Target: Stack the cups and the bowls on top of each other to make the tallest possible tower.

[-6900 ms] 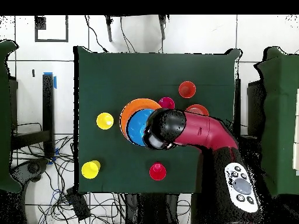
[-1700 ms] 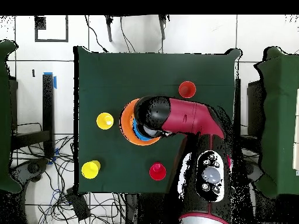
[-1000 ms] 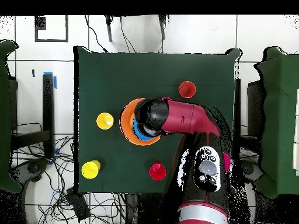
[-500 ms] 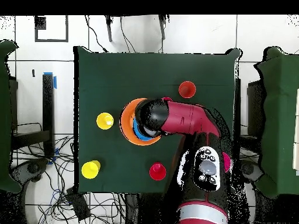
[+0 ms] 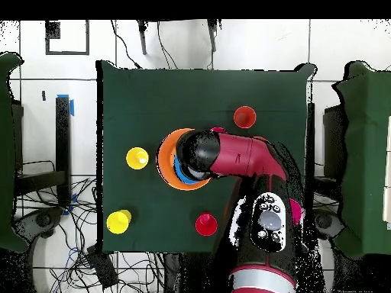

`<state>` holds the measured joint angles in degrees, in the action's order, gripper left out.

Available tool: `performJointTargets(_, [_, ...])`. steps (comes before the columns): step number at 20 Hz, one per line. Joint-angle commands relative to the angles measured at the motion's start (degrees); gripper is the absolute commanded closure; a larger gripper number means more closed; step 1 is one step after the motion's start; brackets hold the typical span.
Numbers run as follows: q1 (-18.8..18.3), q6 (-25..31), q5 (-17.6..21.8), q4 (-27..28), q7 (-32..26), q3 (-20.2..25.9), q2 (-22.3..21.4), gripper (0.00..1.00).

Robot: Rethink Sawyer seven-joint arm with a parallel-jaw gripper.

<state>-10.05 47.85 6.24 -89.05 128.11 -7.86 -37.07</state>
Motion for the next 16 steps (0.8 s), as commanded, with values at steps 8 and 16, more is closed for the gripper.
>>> performJointTargets(8, [1.60,-1.49,-0.70,-1.43,6.00,1.99,1.52,1.00])
performJointTargets(16, [2.26,-1.47,-0.57,-1.63,6.09,1.60,1.56,1.00])
